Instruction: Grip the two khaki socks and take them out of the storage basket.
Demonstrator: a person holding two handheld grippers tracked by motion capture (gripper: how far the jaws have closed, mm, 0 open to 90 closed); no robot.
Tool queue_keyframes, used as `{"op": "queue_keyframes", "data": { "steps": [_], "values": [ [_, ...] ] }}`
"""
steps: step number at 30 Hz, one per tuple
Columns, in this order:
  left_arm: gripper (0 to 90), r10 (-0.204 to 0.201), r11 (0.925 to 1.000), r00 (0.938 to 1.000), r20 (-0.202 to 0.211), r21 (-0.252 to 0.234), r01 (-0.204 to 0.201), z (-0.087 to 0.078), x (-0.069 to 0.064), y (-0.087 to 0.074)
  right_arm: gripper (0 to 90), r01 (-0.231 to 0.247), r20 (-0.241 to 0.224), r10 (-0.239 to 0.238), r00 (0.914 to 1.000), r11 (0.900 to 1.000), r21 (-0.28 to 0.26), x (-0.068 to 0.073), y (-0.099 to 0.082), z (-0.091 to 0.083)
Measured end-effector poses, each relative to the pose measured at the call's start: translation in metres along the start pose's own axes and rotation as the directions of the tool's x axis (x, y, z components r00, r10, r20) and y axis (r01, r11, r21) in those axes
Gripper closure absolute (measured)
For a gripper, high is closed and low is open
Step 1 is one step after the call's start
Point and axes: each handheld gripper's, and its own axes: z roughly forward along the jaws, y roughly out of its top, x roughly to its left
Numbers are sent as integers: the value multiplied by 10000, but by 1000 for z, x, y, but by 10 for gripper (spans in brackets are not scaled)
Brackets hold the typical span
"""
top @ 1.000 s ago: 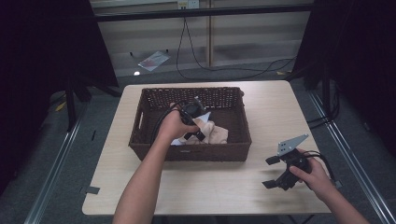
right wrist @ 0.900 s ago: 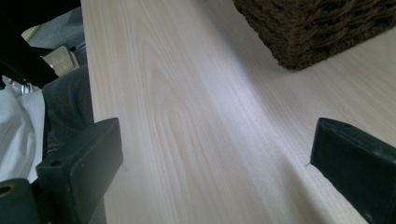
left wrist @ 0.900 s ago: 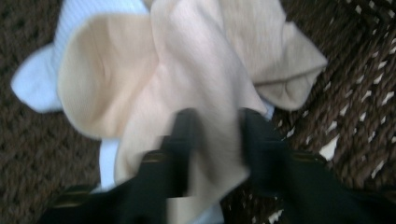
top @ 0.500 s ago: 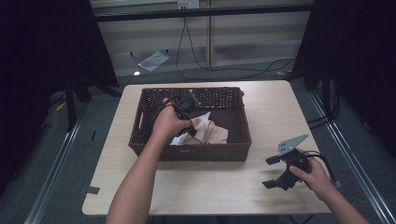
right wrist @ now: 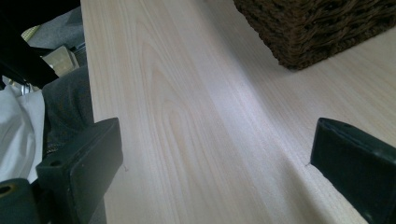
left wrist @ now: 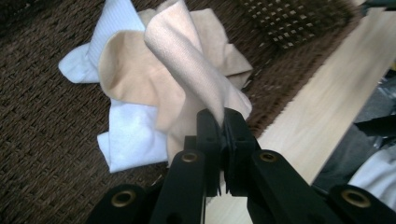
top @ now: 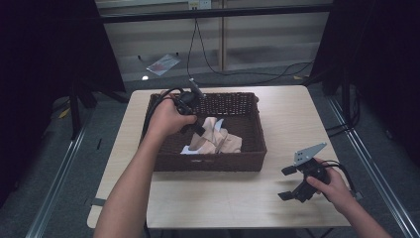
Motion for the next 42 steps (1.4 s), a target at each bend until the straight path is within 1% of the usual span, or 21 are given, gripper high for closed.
{"op": "queue_keyframes", "data": {
  "steps": [1, 2, 3, 4, 5, 9, 13, 14, 16, 19, 23, 24, 26, 28, 29, 32, 33, 34, 35, 37, 42],
  "values": [
    [872, 65, 10000, 9999, 84, 61, -65, -3, -1, 0, 16, 11, 26, -11, 10000, 10000, -6, 0, 0, 0],
    [872, -2, 10000, 9999, 139, -55, 3, -6, -2, 0, 16, -1, -11, 1, 10000, 10000, -33, 0, 0, 0],
    [872, 57, 10000, 9999, 132, -74, -56, -8, -3, 0, 16, -4, -13, 3, 10000, 10000, -34, 0, 0, 0],
    [872, 121, 9999, 9998, 174, 25, -121, -12, -4, 0, 16, -1, -7, 1, 10000, 10000, -31, 0, 0, 0],
    [872, 157, 9999, 9997, 180, -66, -156, -15, -5, 0, 16, -4, 5, 4, 10000, 10000, 2, 0, 0, 0],
    [872, 269, 9996, 9994, 211, -82, -267, -25, -9, 1, 16, 22, 16, -22, 10000, 10000, 3, 0, 0, 1],
    [872, 311, 9995, 9993, 225, -17, -311, -30, -14, 1, 16, 25, 1, -25, 10000, 10000, -6, 0, 0, 1],
    [872, 402, 9992, 9990, 202, -7, -402, -31, -15, 1, 16, 41, 7, -41, 10000, 10000, -8, 0, 0, 1],
    [872, 445, 9990, 9986, 278, 36, -447, -33, -17, 1, 16, 38, -3, -38, 10000, 10000, -17, 0, 0, 1],
    [871, 585, 9983, 9974, 420, -98, -582, -35, -21, -1, 16, 31, -6, -31, 10000, 10000, -21, 0, 0, 1],
    [871, 714, 9974, 9959, 563, -105, -709, -36, -24, -4, 16, 15, -12, -15, 10000, 10000, -7, 0, 0, 1],
    [871, 820, 9966, 9948, 598, 33, -824, -37, -25, -5, 16, 11, -44, -12, 10000, 10000, -23, 0, 0, 2],
    [871, 912, 9958, 9935, 676, -79, -909, -36, -28, -7, 16, 6, -53, -6, 10000, 10000, -25, 0, 0, 2],
    [871, 1078, 9942, 9917, 698, -8, -1080, -37, -30, -8, 16, 14, -45, -14, 10000, 10000, 23, 0, 0, 2],
    [871, 1064, 9943, 9916, 734, -124, -1057, -37, -33, -10, 16, 9, -54, -9, 10000, 10000, 22, 0, 0, 2],
    [871, 1321, 9912, 9879, 812, -103, -1317, -36, -37, -13, 16, -19, -84, 19, 10000, 10000, 23, 0, 0, 2],
    [870, 1333, 9911, 9873, 869, -48, -1333, -36, -39, -13, 16, -21, -79, 21, 10000, 10000, 32, 0, 0, 2],
    [871, 1473, 9890, 9853, 862, -29, -1476, -35, -41, -14, 16, -36, -86, 36, 10000, 10000, 27, 0, 0, 3],
    [870, 1521, 9884, 9853, 782, -57, -1521, -34, -44, -15, 16, -35, -58, 35, 10000, 10000, 56, 0, 0, 3],
    [869, 1688, 9854, 9817, 879, 63, -1700, -31, -49, -17, 16, -34, -51, 34, 10000, 10000, 62, 0, 0, 3],
    [862, 1989, 9797, 9733, 1146, 21, -2004, -24, -56, -20, 16, -42, -97, 42, 9999, 10000, 15, 0, 0, 3]
  ]
}}
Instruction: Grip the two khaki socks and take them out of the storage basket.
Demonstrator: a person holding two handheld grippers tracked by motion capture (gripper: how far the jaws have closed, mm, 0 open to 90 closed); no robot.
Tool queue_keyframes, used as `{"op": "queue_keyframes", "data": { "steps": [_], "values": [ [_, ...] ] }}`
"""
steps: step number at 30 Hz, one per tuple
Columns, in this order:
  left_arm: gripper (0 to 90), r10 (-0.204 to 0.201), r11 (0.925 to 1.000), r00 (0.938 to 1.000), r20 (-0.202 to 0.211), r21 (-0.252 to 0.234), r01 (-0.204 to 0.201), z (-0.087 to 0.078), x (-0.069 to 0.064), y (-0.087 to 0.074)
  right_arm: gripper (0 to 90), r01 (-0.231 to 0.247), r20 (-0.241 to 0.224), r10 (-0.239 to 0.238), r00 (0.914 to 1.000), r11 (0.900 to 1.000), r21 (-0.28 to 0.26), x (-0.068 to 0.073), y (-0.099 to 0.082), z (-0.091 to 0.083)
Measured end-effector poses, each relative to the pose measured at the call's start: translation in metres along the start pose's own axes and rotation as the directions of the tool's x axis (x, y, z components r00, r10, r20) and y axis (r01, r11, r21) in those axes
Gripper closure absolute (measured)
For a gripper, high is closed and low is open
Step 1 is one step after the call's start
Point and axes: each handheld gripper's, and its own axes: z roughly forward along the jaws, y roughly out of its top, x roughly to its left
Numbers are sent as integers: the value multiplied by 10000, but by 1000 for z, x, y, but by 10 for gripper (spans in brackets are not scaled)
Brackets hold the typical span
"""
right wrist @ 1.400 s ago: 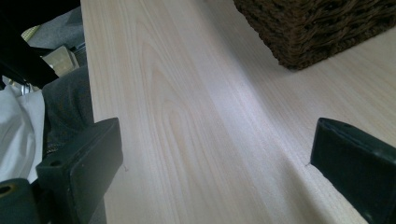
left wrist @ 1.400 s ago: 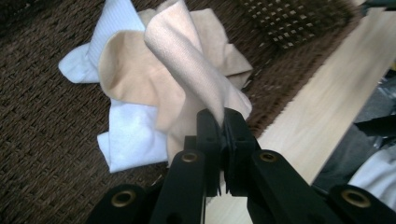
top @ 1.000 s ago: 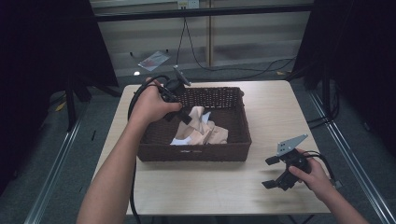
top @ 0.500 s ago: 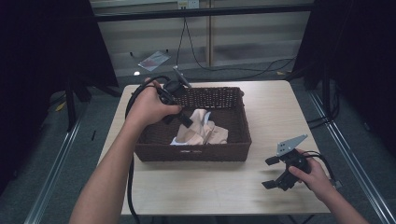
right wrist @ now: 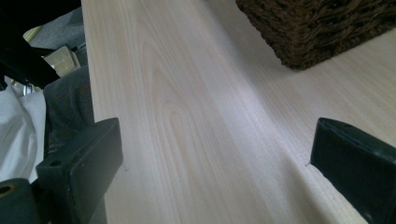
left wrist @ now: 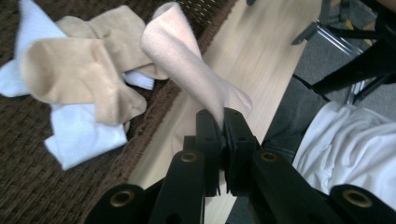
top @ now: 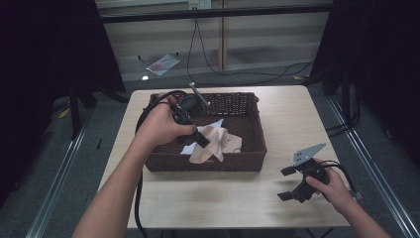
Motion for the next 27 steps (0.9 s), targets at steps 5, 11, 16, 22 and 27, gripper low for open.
{"op": "queue_keyframes", "data": {
  "steps": [5, 11, 16, 22, 27],
  "values": [
    [860, 158, 9997, 9999, 70, 206, -159, 16, -4, -4, 16, -5, 6, 5, 10000, 10000, -6, 0, 0, 0],
    [858, 351, 9984, 9993, 111, 444, -356, 34, -7, -6, 16, 19, 8, -19, 10000, 10000, -2, 0, 0, 0],
    [855, 395, 9986, 9989, 263, 335, -403, 49, -9, -10, 16, 38, 33, -38, 10000, 10000, 23, 0, 0, -1],
    [851, 519, 9965, 9982, 307, 640, -537, 64, -8, -14, 16, 38, 36, -38, 10000, 10000, -29, 0, 0, -1],
    [848, 417, 9974, 9979, 496, 559, -445, 80, -6, -20, 16, 52, 75, -52, 10000, 10000, -13, 0, 0, -2]
  ]
}}
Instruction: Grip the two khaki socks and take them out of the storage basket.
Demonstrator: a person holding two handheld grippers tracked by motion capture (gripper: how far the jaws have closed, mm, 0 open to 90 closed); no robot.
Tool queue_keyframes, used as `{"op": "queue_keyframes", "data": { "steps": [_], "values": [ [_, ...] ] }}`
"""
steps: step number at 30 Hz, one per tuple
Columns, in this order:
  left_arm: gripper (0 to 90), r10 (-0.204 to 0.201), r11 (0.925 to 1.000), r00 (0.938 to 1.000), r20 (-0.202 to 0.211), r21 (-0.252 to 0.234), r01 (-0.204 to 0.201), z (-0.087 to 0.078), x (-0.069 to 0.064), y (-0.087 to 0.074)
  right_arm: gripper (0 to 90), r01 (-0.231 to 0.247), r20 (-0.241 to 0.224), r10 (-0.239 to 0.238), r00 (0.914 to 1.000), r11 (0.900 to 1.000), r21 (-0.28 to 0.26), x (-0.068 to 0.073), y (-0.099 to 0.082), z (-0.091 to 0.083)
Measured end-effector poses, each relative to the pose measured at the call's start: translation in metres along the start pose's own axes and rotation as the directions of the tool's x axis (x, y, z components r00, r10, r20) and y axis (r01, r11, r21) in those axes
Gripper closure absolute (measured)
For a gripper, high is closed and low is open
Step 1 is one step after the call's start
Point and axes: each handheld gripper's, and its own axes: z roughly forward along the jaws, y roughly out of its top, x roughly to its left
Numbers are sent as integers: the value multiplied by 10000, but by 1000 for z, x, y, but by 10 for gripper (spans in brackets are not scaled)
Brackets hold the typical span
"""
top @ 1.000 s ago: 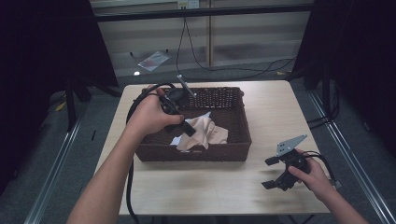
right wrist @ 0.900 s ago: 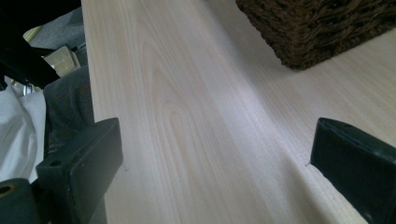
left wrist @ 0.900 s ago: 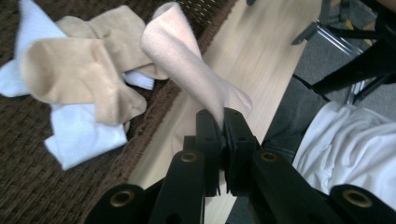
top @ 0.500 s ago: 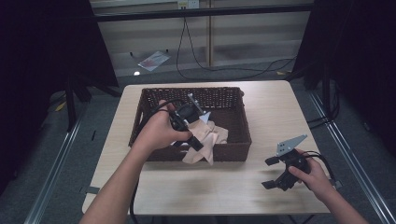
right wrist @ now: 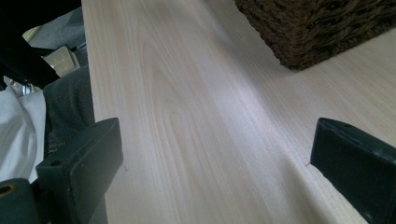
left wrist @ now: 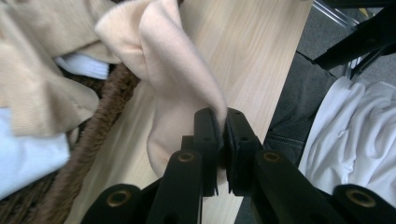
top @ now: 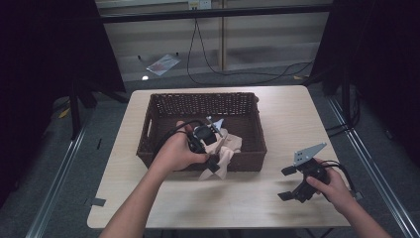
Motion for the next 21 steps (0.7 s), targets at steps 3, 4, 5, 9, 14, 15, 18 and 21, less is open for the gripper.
{"op": "queue_keyframes", "data": {
  "steps": [3, 4, 5, 9, 14, 15, 18, 21],
  "values": [
    [810, 122, 9999, 9998, 170, 20, -123, 7, 2, -3, 16, -10, -6, 10, 10000, 10000, -10, 0, 0, 0],
    [798, 184, 9998, 9997, 174, 82, -185, 8, 3, -3, 16, -32, -2, 32, 10000, 10000, -1, 0, 0, -1],
    [782, -23, 10000, 9999, 143, 16, 23, 10, 1, -4, 16, -21, -7, 21, 10000, 10000, -6, 0, 0, -1],
    [641, -14, 9999, 10000, 83, -103, 14, 11, 0, -6, 16, -16, 12, 16, 10000, 10000, -9, 0, 0, -1],
    [431, 46, 9992, 9997, -256, -404, -56, 3, -3, -3, 16, 9, -16, -9, 10000, 10000, -52, 0, 0, -1],
    [373, 21, 9988, 9993, -382, -495, -39, 0, -3, -2, 16, -8, -21, 8, 10000, 10000, -58, 0, 0, -1],
    [297, -17, 9978, 9966, -828, -660, -38, -8, 0, 2, 16, 3, -9, -3, 10000, 10000, -53, 1, 1, 0],
    [255, -173, 9966, 9947, -1017, -822, 89, -16, 2, 7, 16, 30, 19, -30, 10000, 10000, -11, 1, 1, -1]
  ]
}}
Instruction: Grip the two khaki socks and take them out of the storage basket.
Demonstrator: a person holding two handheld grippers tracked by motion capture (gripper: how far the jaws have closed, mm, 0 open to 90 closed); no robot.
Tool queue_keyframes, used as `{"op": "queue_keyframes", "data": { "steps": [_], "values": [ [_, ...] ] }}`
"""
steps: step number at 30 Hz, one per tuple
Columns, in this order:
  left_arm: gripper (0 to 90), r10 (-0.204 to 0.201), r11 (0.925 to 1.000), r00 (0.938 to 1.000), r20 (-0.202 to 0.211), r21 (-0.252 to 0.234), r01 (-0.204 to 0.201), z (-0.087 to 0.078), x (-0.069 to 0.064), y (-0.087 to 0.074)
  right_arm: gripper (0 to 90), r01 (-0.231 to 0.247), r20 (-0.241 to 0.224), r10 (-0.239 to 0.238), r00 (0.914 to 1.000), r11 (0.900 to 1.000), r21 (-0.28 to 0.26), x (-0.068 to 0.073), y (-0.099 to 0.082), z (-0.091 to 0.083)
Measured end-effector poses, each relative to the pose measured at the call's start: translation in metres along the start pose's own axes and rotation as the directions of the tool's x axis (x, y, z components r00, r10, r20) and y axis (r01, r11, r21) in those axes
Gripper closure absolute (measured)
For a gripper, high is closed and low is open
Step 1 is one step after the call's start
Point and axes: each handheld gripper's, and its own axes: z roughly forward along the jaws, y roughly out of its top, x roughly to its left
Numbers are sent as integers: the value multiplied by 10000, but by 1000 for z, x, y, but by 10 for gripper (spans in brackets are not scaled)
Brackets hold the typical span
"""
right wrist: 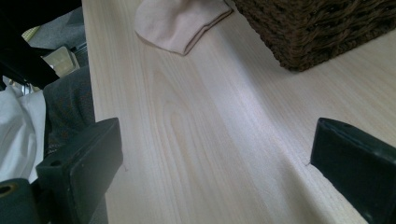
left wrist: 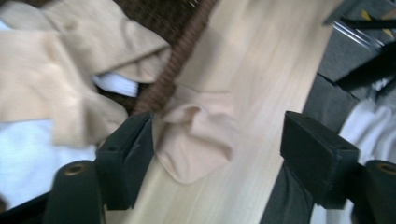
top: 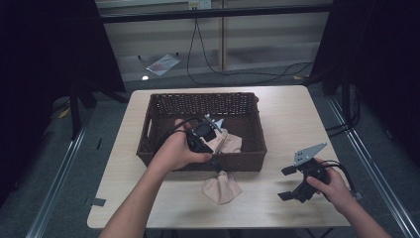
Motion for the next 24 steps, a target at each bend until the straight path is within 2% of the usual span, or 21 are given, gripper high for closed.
{"op": "queue_keyframes", "data": {
  "steps": [3, 9, 11, 15, 19, 20, 24],
  "values": [
    [230, 38, 10000, 9996, -278, -80, -40, -6, 4, 7, 16, -12, -26, 12, 10000, 10000, -19, 0, 0, 0],
    [190, -276, 9996, 9963, -818, -69, 272, -12, 18, 17, 16, -1, 21, 1, 10000, 10000, -15, 0, 0, 0],
    [188, -304, 9995, 9963, -800, -26, 303, -11, 21, 19, 16, 10, 6, -10, 10000, 10000, -25, 0, 0, 0],
    [180, -465, 9988, 9935, -1040, 113, 479, -8, 30, 23, 16, 21, 5, -21, 10000, 10000, 15, 0, 0, 0],
    [179, -673, 9977, 9911, -1152, -12, 677, 0, 37, 24, 16, 14, 13, -14, 10000, 10000, -29, 0, 0, -1],
    [178, -595, 9981, 9918, -1131, 99, 610, 1, 39, 25, 16, 10, 18, -10, 10000, 10000, -29, 0, 0, -1],
    [178, -686, 9975, 9899, -1241, 75, 701, 9, 46, 26, 16, 14, 10, -14, 10000, 10000, -12, 0, 0, 0]
  ]
}}
